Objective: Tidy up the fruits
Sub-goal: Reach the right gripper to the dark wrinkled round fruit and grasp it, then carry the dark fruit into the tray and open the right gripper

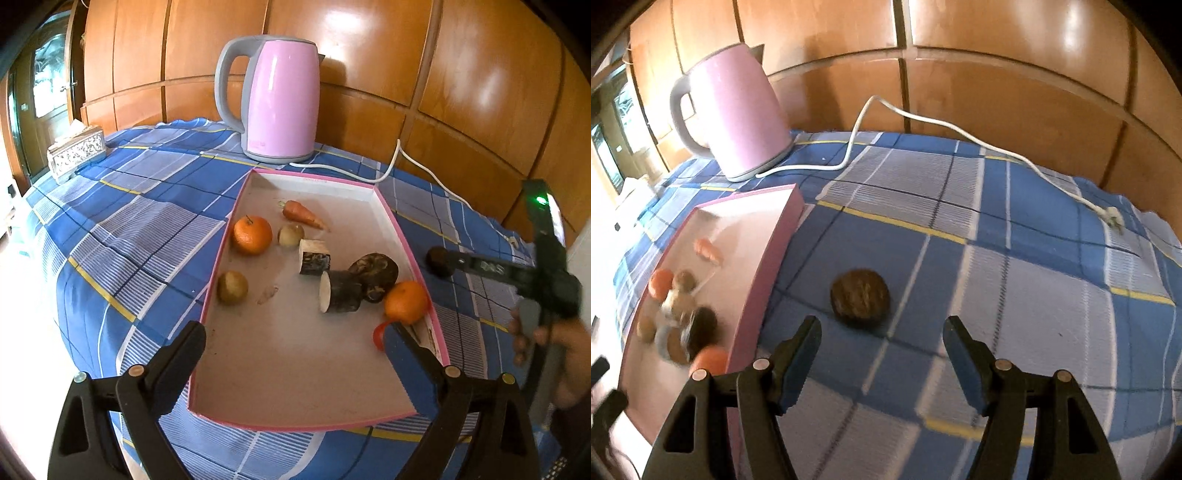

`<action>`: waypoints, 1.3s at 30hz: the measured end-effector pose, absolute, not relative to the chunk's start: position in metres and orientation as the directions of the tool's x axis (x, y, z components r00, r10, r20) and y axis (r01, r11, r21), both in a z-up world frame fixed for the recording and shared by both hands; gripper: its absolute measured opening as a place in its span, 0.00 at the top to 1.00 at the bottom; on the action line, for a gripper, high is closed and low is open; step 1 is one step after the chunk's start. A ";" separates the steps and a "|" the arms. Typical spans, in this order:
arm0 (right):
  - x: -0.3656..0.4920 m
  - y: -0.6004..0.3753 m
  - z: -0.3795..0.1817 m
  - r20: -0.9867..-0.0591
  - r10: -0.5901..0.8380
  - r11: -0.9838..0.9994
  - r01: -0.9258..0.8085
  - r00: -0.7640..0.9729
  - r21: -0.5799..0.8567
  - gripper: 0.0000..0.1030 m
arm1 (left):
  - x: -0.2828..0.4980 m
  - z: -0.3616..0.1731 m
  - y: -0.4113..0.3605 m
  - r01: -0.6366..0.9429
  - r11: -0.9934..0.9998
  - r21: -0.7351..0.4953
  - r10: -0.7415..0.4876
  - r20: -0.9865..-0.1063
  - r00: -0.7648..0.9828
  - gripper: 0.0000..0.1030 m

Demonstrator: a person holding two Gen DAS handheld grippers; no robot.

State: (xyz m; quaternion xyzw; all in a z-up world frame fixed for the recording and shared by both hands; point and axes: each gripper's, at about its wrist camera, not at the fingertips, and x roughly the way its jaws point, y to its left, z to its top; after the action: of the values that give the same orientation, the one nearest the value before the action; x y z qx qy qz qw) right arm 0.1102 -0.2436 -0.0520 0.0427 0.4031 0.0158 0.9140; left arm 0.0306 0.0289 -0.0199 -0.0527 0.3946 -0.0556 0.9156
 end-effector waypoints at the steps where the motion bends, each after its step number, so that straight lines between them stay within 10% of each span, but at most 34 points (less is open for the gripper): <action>1: 0.119 -0.243 -0.053 -0.743 0.063 0.996 0.010 0.666 0.093 0.33 | 0.030 -0.020 0.030 0.059 0.988 -0.142 -0.144 -0.717 0.683 0.05; 9: 0.152 -0.229 -0.069 -0.796 0.058 0.997 -0.003 0.603 0.071 0.34 | 0.031 -0.022 0.032 0.051 0.986 -0.156 -0.149 -0.723 0.674 0.05; 12: 0.151 -0.230 -0.075 -0.803 0.045 0.998 0.000 0.594 0.056 0.56 | 0.031 -0.021 0.032 0.050 0.986 -0.159 -0.151 -0.722 0.675 0.05; 39: 0.030 -0.254 -0.065 -0.770 0.097 0.994 -0.018 0.631 0.111 0.57 | 0.011 -0.007 0.025 0.067 0.986 -0.154 -0.157 -0.706 0.691 0.05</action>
State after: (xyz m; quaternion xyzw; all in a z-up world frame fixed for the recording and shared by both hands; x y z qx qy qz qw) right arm 0.0300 -0.2541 -0.0647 0.0464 0.4286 0.0319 0.9018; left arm 0.0113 0.0254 -0.0074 -0.0581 0.3884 -0.0609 0.9177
